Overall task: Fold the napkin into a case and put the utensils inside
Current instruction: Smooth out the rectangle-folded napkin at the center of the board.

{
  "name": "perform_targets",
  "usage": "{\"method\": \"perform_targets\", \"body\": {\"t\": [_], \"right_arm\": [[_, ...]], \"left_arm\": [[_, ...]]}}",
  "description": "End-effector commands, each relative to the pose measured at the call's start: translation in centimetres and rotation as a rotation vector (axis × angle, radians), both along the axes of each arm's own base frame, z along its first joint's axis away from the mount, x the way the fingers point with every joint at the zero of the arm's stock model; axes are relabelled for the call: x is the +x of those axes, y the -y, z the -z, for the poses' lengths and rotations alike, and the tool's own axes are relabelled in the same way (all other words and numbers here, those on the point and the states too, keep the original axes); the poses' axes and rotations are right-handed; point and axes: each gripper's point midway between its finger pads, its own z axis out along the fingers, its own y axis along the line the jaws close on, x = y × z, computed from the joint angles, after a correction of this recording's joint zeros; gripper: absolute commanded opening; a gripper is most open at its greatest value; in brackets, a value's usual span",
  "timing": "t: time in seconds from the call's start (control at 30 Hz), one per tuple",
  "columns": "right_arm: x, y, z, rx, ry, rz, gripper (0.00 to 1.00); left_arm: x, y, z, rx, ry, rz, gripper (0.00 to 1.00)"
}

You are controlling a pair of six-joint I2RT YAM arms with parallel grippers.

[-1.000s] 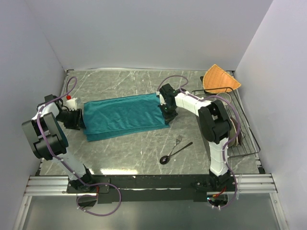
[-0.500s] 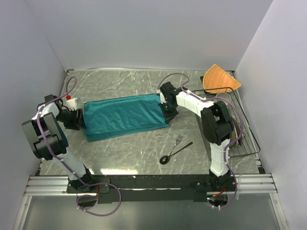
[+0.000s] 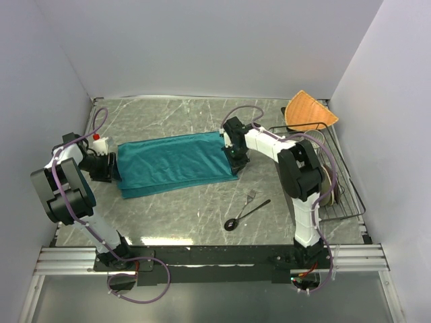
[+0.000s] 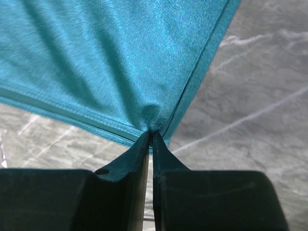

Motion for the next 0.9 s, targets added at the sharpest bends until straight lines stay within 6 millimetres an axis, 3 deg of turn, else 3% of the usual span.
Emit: {"method": "perform_targets", "body": {"t": [0.0,0.23,0.4,0.5,0.77,0.87], "right_arm": [[1.1,-0.9,-0.3,0.02,0.017,0.013,0.13],[1.2,-0.8,-0.4,0.011,0.027,0.018,0.22],[1.1,-1.1,-0.8,0.013,0.036,0.01,0.21],[0.9,-1.4,-1.1,0.016,0.042,0.004,0.18],[0.7,-1.4,-1.8,0.014,0.062,0.002,0.0],[0.8,-1.2,-2.4,0.008,0.079,0.004,0.0]], "left_arm": [[0.3,0.1,-0.7,-0.001,0.032,0.004,0.58],[0.3,0.2,-0.7,-0.003,0.033,0.008,0.58],[0.3,0.1,-0.5,-0.005,0.029,0.008,0.58],[0.3,0.2,-0.5,-0.006,0.029,0.01,0.58],[0.3,0.0,-0.6,0.003,0.031,0.0,0.58],[0.4,0.0,-0.7,0.005,0.035,0.0,0.59]]}}
